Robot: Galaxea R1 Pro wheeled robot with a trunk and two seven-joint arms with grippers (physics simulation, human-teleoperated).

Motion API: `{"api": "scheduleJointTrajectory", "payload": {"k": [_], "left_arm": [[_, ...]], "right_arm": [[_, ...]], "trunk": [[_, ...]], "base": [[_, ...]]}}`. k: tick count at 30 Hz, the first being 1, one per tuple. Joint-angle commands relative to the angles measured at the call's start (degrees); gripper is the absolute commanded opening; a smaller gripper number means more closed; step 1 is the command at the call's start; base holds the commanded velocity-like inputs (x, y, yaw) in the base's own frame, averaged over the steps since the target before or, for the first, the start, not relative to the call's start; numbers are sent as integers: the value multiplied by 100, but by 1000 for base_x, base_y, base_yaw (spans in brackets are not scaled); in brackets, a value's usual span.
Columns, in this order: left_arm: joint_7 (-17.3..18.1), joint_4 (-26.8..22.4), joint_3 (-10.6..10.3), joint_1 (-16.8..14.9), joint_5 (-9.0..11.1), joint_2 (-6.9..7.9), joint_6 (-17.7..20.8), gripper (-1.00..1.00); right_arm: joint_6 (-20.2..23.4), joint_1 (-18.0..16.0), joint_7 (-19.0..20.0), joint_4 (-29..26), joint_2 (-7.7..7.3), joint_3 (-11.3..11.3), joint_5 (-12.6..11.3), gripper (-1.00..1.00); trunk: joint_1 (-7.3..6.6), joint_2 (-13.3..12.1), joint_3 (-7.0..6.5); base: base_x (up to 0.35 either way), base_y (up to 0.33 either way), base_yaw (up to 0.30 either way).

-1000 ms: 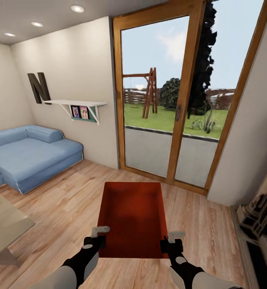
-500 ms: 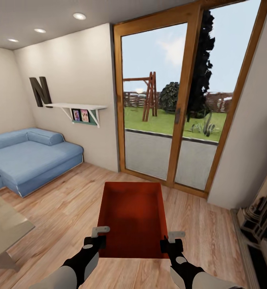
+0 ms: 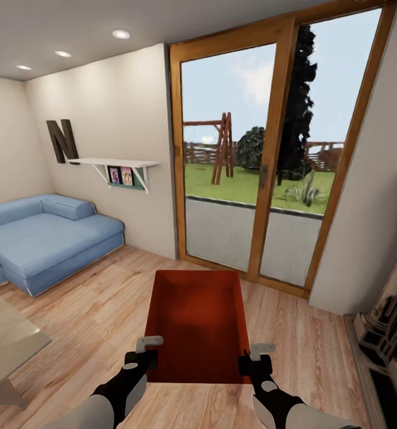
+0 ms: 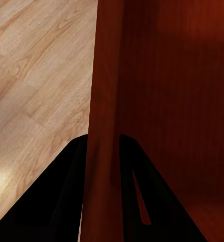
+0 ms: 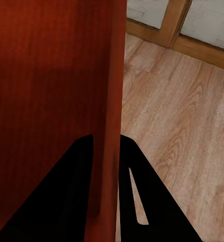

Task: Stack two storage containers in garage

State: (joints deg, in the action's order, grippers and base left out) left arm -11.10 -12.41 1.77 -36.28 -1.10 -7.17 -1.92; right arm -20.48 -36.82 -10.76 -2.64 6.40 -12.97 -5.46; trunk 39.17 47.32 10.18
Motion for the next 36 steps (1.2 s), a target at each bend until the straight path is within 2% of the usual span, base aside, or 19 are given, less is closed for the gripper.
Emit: {"api": "scheduleJointTrajectory", "payload": {"k": [1,28,36], "left_arm": [[-138,8,43,-2,-48,4,-19,-100],[-138,9,43,-2,-48,5,-19,-100],[-138,9,43,-2,-48,5,-19,-100]], "right_arm": [[-26,-9,-22,-8,5,252,-42,-100],[-120,-9,-22,-4,3,260,-72,-100],[-218,-9,-22,1,16,252,-78,-100]], "trunk": [[1,6,4],[1,6,-1],[1,6,-28]], "base": [[0,0,0],[0,0,1],[0,0,216]]}}
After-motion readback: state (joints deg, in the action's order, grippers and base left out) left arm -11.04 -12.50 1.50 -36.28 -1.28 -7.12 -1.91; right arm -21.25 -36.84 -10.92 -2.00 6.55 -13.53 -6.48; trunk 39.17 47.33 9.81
